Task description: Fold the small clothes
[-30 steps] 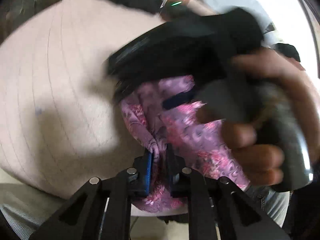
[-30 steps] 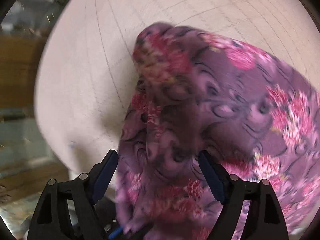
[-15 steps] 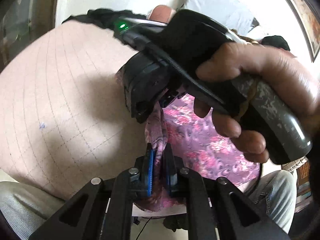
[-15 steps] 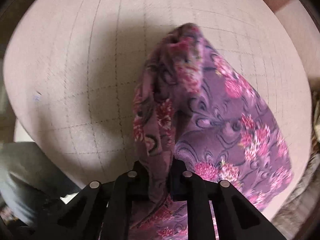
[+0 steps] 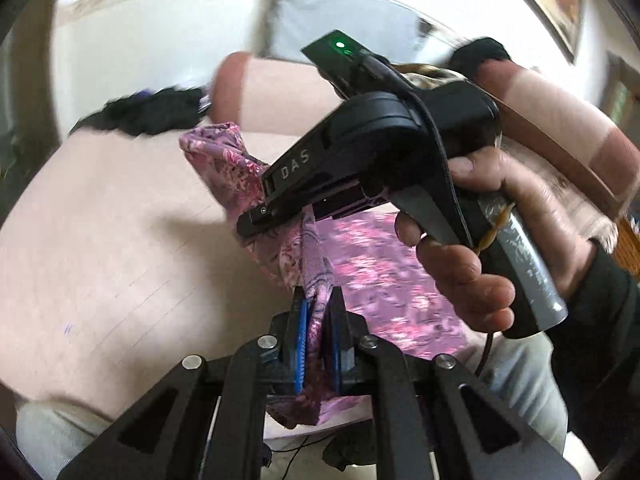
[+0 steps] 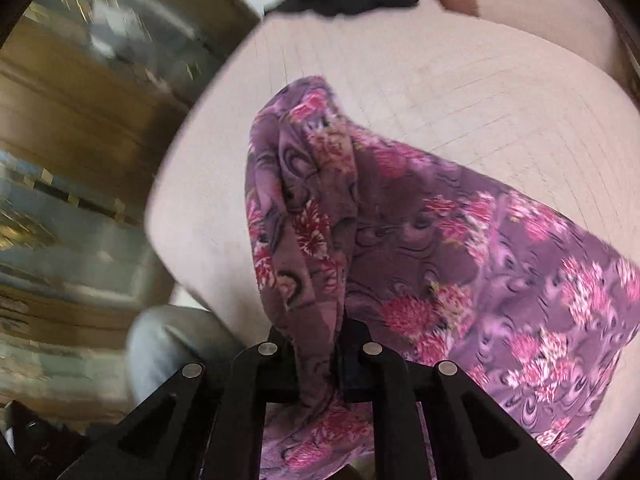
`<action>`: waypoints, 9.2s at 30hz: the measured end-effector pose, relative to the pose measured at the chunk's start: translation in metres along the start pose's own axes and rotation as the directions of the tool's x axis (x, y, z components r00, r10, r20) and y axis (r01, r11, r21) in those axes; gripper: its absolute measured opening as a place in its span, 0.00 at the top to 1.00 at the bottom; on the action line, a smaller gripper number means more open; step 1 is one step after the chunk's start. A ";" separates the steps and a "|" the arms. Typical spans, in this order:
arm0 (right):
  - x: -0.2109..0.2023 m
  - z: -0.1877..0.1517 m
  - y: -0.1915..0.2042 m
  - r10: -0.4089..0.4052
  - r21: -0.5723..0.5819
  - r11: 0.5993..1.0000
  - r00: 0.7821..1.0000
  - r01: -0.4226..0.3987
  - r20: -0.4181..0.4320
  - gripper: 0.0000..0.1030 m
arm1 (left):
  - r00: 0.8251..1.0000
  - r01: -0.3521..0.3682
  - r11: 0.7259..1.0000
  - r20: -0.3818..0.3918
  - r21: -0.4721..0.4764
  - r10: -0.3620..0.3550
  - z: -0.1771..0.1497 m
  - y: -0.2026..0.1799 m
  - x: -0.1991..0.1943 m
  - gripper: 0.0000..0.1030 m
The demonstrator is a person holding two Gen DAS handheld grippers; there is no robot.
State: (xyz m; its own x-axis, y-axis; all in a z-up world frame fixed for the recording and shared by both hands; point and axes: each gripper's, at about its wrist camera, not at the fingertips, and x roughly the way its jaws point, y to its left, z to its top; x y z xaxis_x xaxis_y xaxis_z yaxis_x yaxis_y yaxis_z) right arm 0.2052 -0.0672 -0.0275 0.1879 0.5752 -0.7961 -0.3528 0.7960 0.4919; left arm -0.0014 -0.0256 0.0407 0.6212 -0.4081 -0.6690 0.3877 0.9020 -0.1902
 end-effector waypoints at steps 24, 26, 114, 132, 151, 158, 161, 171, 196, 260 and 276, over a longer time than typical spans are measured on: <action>-0.084 -0.159 -0.263 0.039 0.535 0.820 0.954 -0.201 0.298 0.70 | 0.919 0.289 0.947 -0.319 0.144 -0.232 -0.009 -0.141 0.151 0.65; -0.096 -0.173 -0.264 0.020 0.548 0.806 0.936 -0.223 0.351 0.57 | 0.939 0.255 0.959 -0.269 0.127 -0.214 -0.004 -0.127 0.131 0.37; -0.069 -0.083 -0.323 -0.238 0.632 0.775 0.938 0.028 0.250 0.63 | 0.919 0.090 0.825 -0.272 -0.558 -0.284 0.066 0.085 0.264 0.19; -0.052 -0.086 -0.303 -0.085 0.577 0.810 0.953 -0.104 0.291 0.70 | 0.864 0.231 0.781 -0.248 -0.580 -0.439 0.069 0.079 0.253 0.75; -0.019 0.101 -0.241 -0.125 0.346 0.938 0.936 0.003 0.329 0.67 | 0.949 0.005 0.878 -0.275 -0.478 -0.155 0.165 0.205 0.286 0.66; -0.038 0.011 -0.237 -0.125 0.406 0.913 0.916 -0.045 0.382 0.34 | 0.963 -0.009 0.934 -0.253 -0.358 -0.088 0.166 0.184 0.245 0.39; -0.052 -0.040 -0.208 -0.086 0.382 0.919 0.895 -0.099 0.438 0.33 | 0.969 -0.022 0.949 -0.239 -0.314 -0.056 0.143 0.162 0.209 0.39; -0.011 -0.077 -0.149 -0.267 0.354 0.925 0.897 0.137 0.353 0.46 | 0.950 -0.159 0.967 -0.296 -0.200 0.095 0.048 0.121 0.194 0.39; -0.008 -0.074 -0.149 -0.343 0.304 0.920 0.883 0.247 0.320 0.46 | 0.961 -0.136 0.937 -0.272 -0.322 0.046 0.038 0.119 0.210 0.39; 0.018 -0.104 -0.146 -0.147 0.524 0.851 0.947 -0.025 0.285 0.48 | 0.955 -0.147 0.929 -0.293 -0.339 0.044 0.004 0.136 0.137 0.77; -0.033 -0.238 -0.079 -0.319 0.491 0.865 0.870 0.104 0.376 0.24 | 0.973 -0.226 0.970 -0.060 -0.090 0.221 -0.042 0.067 0.069 0.31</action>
State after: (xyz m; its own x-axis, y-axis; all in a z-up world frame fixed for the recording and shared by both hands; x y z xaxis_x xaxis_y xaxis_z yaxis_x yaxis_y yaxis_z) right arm 0.0091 -0.1938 -0.1244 0.6209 0.3178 -0.7166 0.1648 0.8408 0.5156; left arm 0.0385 0.0125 -0.0486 0.6499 -0.1891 -0.7361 0.1742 0.9798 -0.0980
